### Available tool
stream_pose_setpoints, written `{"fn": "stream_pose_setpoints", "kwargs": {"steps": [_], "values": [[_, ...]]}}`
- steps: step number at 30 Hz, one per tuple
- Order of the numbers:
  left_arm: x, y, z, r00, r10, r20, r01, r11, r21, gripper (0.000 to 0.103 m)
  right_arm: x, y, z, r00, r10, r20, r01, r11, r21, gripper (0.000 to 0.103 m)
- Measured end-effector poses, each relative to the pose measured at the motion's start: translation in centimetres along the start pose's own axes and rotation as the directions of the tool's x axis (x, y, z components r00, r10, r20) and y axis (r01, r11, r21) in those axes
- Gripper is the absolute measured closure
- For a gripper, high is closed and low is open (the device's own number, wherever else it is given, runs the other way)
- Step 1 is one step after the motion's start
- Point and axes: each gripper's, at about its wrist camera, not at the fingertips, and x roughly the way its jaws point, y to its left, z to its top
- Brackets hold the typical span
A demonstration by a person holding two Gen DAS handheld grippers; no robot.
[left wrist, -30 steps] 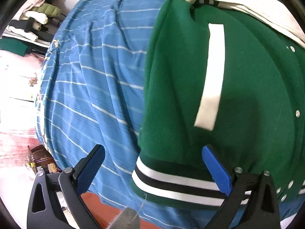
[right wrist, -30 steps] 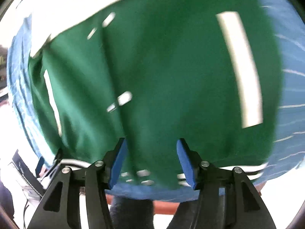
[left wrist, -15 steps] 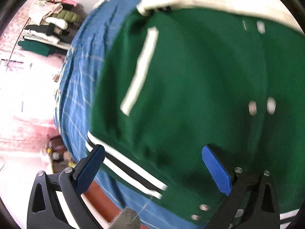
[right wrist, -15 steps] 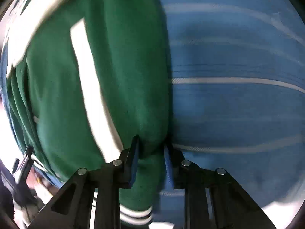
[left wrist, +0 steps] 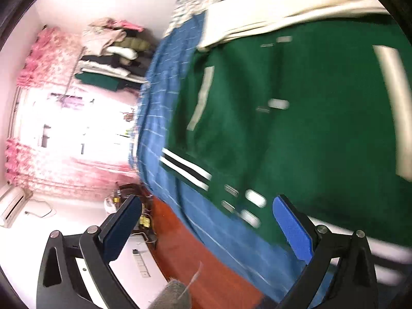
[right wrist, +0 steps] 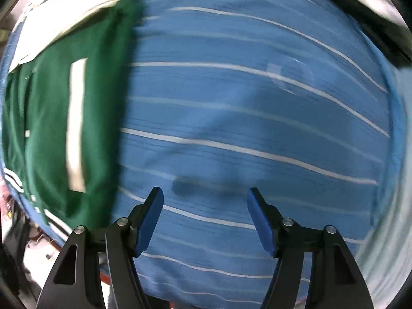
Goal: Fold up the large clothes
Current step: 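Grasp the jacket's side edge with the left gripper while the right gripper grasps the hem, folding lengthwise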
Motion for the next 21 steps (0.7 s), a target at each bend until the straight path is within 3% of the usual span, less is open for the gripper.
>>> {"fn": "stream_pose_setpoints", "kwargs": {"steps": [3, 6, 9, 13, 16, 18, 21], "values": [[-4.3, -3.8, -2.3, 0.991, -0.135, -0.024, 0.136, 0.989, 0.065, 0.0, 0.2, -3.2, -0.7, 0.999, -0.009, -0.031, 0.012, 0.997, 0.082, 0.034], [-7.2, -7.5, -3.9, 0.974, -0.224, -0.024, 0.225, 0.964, 0.141, 0.0, -0.1, -5.2, -1.3, 0.999, -0.032, -0.041, 0.037, 0.99, 0.138, 0.034], [-7.8, -11.4, -3.8, 0.982, -0.186, 0.017, 0.178, 0.961, 0.21, 0.0, -0.7, -6.3, -1.9, 0.998, -0.052, -0.034, 0.057, 0.984, 0.17, 0.034], [-3.7, -14.0, -1.7, 0.996, -0.088, -0.008, 0.087, 0.975, 0.205, 0.0, -1.3, -6.8, -2.1, 0.998, -0.059, -0.035, 0.065, 0.978, 0.2, 0.034], [-1.4, -13.2, 0.7, 0.997, -0.076, -0.012, 0.077, 0.989, 0.123, 0.0, -1.6, -8.1, -1.8, 0.998, -0.045, -0.036, 0.052, 0.977, 0.206, 0.034], [-0.4, -12.6, 2.1, 0.999, -0.035, 0.013, 0.034, 0.995, 0.096, 0.0, -2.8, -11.9, -0.5, 0.999, -0.035, -0.031, 0.04, 0.981, 0.192, 0.034], [1.2, -11.2, 3.8, 1.0, -0.009, 0.018, 0.008, 0.998, 0.065, 0.0, -2.8, -12.1, 2.2, 1.0, 0.0, -0.019, 0.003, 0.986, 0.167, 0.034]]}}
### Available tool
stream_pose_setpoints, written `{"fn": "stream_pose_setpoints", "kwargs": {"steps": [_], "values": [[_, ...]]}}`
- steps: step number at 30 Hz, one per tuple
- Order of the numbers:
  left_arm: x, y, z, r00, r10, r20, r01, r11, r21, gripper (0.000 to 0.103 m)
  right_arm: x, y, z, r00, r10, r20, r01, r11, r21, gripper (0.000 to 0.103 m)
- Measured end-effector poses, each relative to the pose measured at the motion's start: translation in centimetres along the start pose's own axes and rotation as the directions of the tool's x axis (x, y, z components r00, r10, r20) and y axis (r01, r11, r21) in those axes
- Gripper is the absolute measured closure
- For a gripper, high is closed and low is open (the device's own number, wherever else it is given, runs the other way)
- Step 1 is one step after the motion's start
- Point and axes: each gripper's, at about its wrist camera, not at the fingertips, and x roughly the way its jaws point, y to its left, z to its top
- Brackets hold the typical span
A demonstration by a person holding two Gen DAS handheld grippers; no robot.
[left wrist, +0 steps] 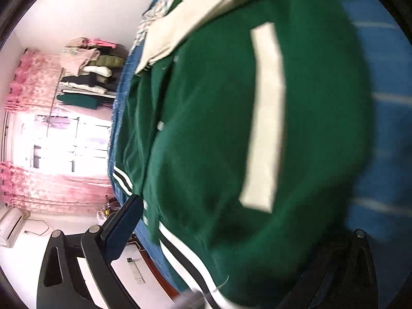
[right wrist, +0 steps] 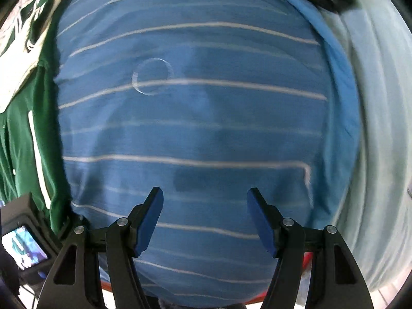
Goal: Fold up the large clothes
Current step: 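Grasp the jacket's side edge with the left gripper while the right gripper grasps the hem, folding lengthwise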
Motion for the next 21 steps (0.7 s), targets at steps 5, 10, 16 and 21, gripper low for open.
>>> {"fn": "stream_pose_setpoints", "kwargs": {"steps": [5, 10, 16, 21], "values": [[0.9, 4.2, 1.0, 0.99, -0.14, 0.016, 0.141, 0.985, -0.095, 0.074, 0.5, 4.4, 4.7, 0.979, 0.201, 0.03, -0.199, 0.978, -0.069, 0.032], [-0.1, 9.3, 1.7, 0.961, -0.269, 0.059, 0.275, 0.95, -0.146, 0.091, -1.0, 9.6, 11.2, 0.848, 0.527, 0.059, -0.516, 0.845, -0.141, 0.02], [-1.9, 11.8, 2.1, 0.94, -0.331, 0.087, 0.342, 0.92, -0.194, 0.092, -1.4, 15.6, 18.3, 0.612, 0.788, 0.066, -0.781, 0.616, -0.104, 0.014], [-0.8, 12.7, 2.9, 0.912, -0.399, 0.096, 0.41, 0.888, -0.207, 0.093, 2.7, 21.5, 21.2, 0.582, 0.813, 0.022, -0.813, 0.582, 0.025, 0.049]]}}
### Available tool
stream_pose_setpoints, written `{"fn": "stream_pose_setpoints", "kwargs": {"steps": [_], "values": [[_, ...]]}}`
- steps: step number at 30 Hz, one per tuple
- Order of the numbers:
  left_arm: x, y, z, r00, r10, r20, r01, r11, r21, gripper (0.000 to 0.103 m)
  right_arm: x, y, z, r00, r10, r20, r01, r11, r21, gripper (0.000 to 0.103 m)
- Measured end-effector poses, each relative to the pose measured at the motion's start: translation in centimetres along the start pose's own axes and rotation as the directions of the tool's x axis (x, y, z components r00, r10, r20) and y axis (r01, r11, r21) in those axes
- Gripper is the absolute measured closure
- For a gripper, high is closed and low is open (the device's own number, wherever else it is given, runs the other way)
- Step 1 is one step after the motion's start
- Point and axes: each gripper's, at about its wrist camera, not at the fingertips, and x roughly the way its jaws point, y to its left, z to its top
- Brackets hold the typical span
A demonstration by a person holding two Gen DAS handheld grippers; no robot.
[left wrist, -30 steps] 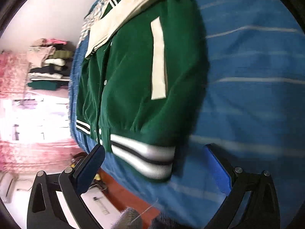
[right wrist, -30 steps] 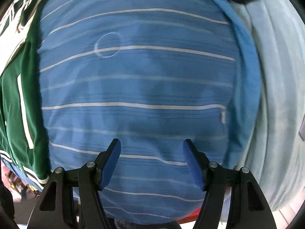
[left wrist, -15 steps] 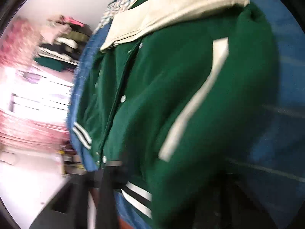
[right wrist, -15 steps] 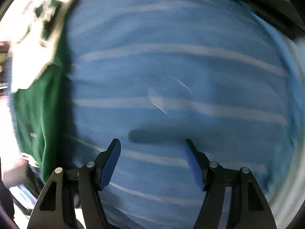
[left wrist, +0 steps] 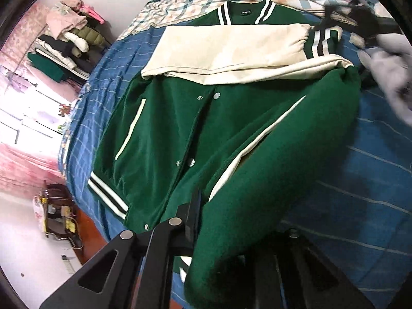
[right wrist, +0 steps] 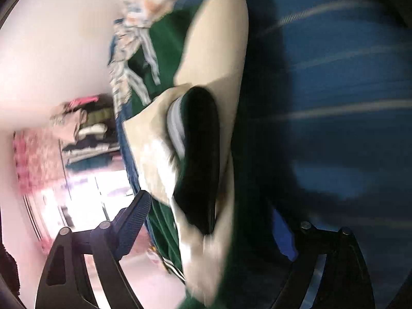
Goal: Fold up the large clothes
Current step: 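Grasp the jacket's side edge with the left gripper while the right gripper grasps the hem, folding lengthwise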
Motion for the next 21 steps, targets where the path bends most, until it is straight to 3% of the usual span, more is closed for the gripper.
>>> {"fn": "stream_pose_setpoints", "kwargs": {"steps": [1, 4, 8, 11, 14, 18, 20, 21], "values": [[0.3, 0.6, 0.1, 1.0, -0.014, -0.008, 0.014, 1.0, -0.005, 0.093, 1.1, 0.2, 0.3, 1.0, -0.024, -0.002, 0.024, 0.999, 0.032, 0.066], [0.5, 2.8, 0.3, 0.995, -0.098, -0.033, 0.097, 0.995, -0.029, 0.093, 2.0, 2.3, -0.3, 0.996, -0.076, 0.041, 0.073, 0.994, 0.08, 0.076], [-0.3, 7.5, 1.0, 0.977, -0.21, -0.031, 0.207, 0.976, -0.07, 0.093, 2.0, 9.9, -2.0, 0.988, -0.13, 0.084, 0.129, 0.991, 0.023, 0.079], [-0.4, 13.0, 2.4, 0.954, -0.298, -0.028, 0.292, 0.947, -0.135, 0.093, 1.9, 18.0, -2.8, 0.98, -0.169, 0.101, 0.175, 0.983, -0.055, 0.079], [0.8, 17.9, 3.3, 0.937, -0.348, -0.039, 0.332, 0.919, -0.214, 0.092, 5.9, 26.1, -3.7, 0.967, -0.234, 0.1, 0.246, 0.959, -0.137, 0.079], [5.6, 24.7, 3.8, 0.932, -0.358, -0.056, 0.322, 0.889, -0.324, 0.088, 16.4, 35.4, -4.3, 0.915, -0.394, 0.086, 0.403, 0.886, -0.228, 0.079], [8.4, 27.1, 3.4, 0.929, -0.367, -0.058, 0.32, 0.87, -0.374, 0.087, 21.7, 37.8, -4.5, 0.885, -0.458, 0.085, 0.464, 0.851, -0.246, 0.079], [10.1, 28.3, 3.2, 0.926, -0.372, -0.065, 0.317, 0.858, -0.403, 0.087, 25.1, 38.6, -4.2, 0.859, -0.506, 0.082, 0.508, 0.82, -0.263, 0.079]]}}
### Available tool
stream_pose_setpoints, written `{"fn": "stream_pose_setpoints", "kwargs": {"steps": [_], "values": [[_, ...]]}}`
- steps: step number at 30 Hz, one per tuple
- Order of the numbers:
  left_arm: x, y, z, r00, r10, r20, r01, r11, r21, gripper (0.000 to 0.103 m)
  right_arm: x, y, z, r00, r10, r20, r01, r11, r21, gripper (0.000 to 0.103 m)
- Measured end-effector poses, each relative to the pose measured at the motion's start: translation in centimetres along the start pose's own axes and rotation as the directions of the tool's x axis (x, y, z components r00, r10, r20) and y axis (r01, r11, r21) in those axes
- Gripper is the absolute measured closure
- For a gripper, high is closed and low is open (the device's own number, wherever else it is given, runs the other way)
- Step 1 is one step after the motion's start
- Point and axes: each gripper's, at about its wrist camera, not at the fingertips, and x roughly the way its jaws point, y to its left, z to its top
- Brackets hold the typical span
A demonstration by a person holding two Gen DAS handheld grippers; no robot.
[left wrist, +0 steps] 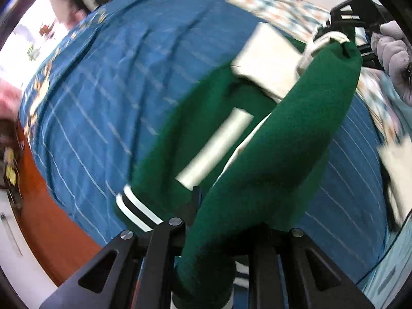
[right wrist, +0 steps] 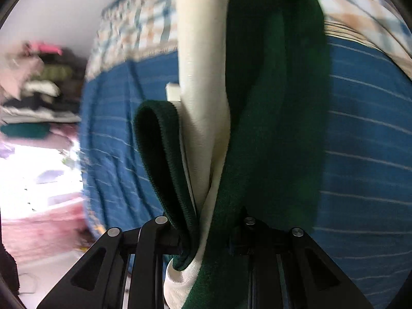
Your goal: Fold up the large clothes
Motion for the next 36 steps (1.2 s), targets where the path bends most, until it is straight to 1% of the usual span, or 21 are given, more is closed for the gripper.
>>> {"fn": "stream_pose_setpoints", "kwargs": {"steps": [2, 3, 4, 5, 6, 8, 9, 10, 11, 13, 14, 15, 18, 21, 22, 23, 25, 28, 31, 34, 36], "values": [[3.1, 3.2, 0.8, 0.999, -0.02, -0.034, 0.018, 0.998, -0.061, 0.086, 4.7, 3.4, 1.1, 0.997, -0.072, -0.034, 0.072, 0.997, -0.014, 0.078], [4.3, 4.6, 1.0, 0.998, -0.041, -0.056, 0.036, 0.994, -0.103, 0.082, 6.4, 4.4, 1.8, 0.993, -0.104, -0.049, 0.103, 0.994, -0.026, 0.077], [5.2, 5.7, 1.0, 0.995, -0.074, -0.073, 0.063, 0.988, -0.142, 0.079, 8.9, 5.7, 2.1, 0.987, -0.147, -0.071, 0.145, 0.989, -0.032, 0.07], [6.6, 7.6, 0.7, 0.986, -0.14, -0.096, 0.117, 0.97, -0.213, 0.077, 10.4, 5.9, 1.9, 0.98, -0.176, -0.087, 0.173, 0.984, -0.046, 0.059], [7.0, 8.5, 0.5, 0.98, -0.168, -0.105, 0.137, 0.958, -0.251, 0.072, 12.3, 6.5, 2.0, 0.973, -0.205, -0.11, 0.199, 0.978, -0.062, 0.054], [7.5, 10.9, -0.2, 0.956, -0.275, -0.097, 0.228, 0.911, -0.343, 0.071, 13.5, 4.7, 1.1, 0.971, -0.203, -0.129, 0.195, 0.978, -0.075, 0.032], [7.3, 11.8, -0.5, 0.948, -0.303, -0.093, 0.25, 0.895, -0.37, 0.067, 13.4, 4.0, 0.7, 0.974, -0.182, -0.138, 0.171, 0.981, -0.09, 0.029], [6.9, 12.3, -0.8, 0.946, -0.309, -0.093, 0.254, 0.891, -0.376, 0.063, 13.9, 5.1, 0.4, 0.98, -0.135, -0.148, 0.12, 0.987, -0.111, 0.027], [6.2, 13.0, -1.2, 0.949, -0.302, -0.093, 0.248, 0.894, -0.374, 0.059, 13.8, 5.0, 0.2, 0.983, -0.093, -0.158, 0.073, 0.989, -0.128, 0.027], [4.9, 13.8, -1.9, 0.961, -0.26, -0.094, 0.21, 0.908, -0.363, 0.042, 12.9, 5.4, 0.3, 0.984, 0.037, -0.173, -0.059, 0.99, -0.127, 0.027], [4.3, 14.0, -2.2, 0.968, -0.231, -0.093, 0.185, 0.917, -0.352, 0.039, 11.3, 4.6, 0.1, 0.98, 0.103, -0.173, -0.123, 0.986, -0.11, 0.027], [3.7, 14.2, -2.3, 0.975, -0.202, -0.088, 0.162, 0.928, -0.336, 0.037, 10.7, 4.6, -0.5, 0.978, 0.125, -0.165, -0.142, 0.985, -0.099, 0.027], [3.0, 13.8, -2.3, 0.991, -0.116, -0.062, 0.093, 0.95, -0.297, 0.037, 5.9, 0.1, -2.0, 0.986, 0.132, -0.097, -0.138, 0.989, -0.054, 0.027], [5.6, 13.8, -1.6, 0.996, -0.059, -0.066, 0.038, 0.957, -0.289, 0.037, 3.7, -5.8, -3.9, 0.997, 0.052, -0.058, -0.052, 0.999, 0.002, 0.027], [6.8, 13.8, -1.5, 0.997, -0.032, -0.067, 0.011, 0.957, -0.288, 0.034, 3.5, -8.2, -4.6, 0.997, 0.039, -0.063, -0.037, 0.999, 0.03, 0.027], [8.5, 13.7, -1.7, 0.997, 0.009, -0.08, -0.032, 0.96, -0.279, 0.031, 4.2, -10.9, -5.3, 0.996, 0.038, -0.084, -0.031, 0.997, 0.076, 0.027], [10.6, 13.9, -1.7, 0.995, 0.028, -0.094, -0.053, 0.958, -0.283, 0.023, 6.8, -14.2, -5.6, 0.992, 0.053, -0.115, -0.035, 0.988, 0.15, 0.027], [11.5, 14.4, -1.3, 0.995, 0.029, -0.095, -0.057, 0.951, -0.305, 0.021, 10.1, -17.7, -4.9, 0.98, 0.159, -0.117, -0.133, 0.971, 0.2, 0.027], [11.9, 14.5, -0.7, 0.994, 0.042, -0.097, -0.068, 0.958, -0.279, 0.021, 12.4, -18.3, -1.8, 0.97, 0.236, -0.054, -0.225, 0.962, 0.154, 0.027], [12.5, 14.2, 0.2, 0.994, 0.062, -0.089, -0.082, 0.969, -0.235, 0.021, 15.2, -17.8, 1.7, 0.944, 0.329, 0.014, -0.328, 0.937, 0.122, 0.025], [12.9, 13.3, 1.4, 0.993, 0.083, -0.084, -0.099, 0.973, -0.208, 0.021, 16.2, -16.8, 2.9, 0.933, 0.355, 0.056, -0.359, 0.928, 0.104, 0.029]]}}
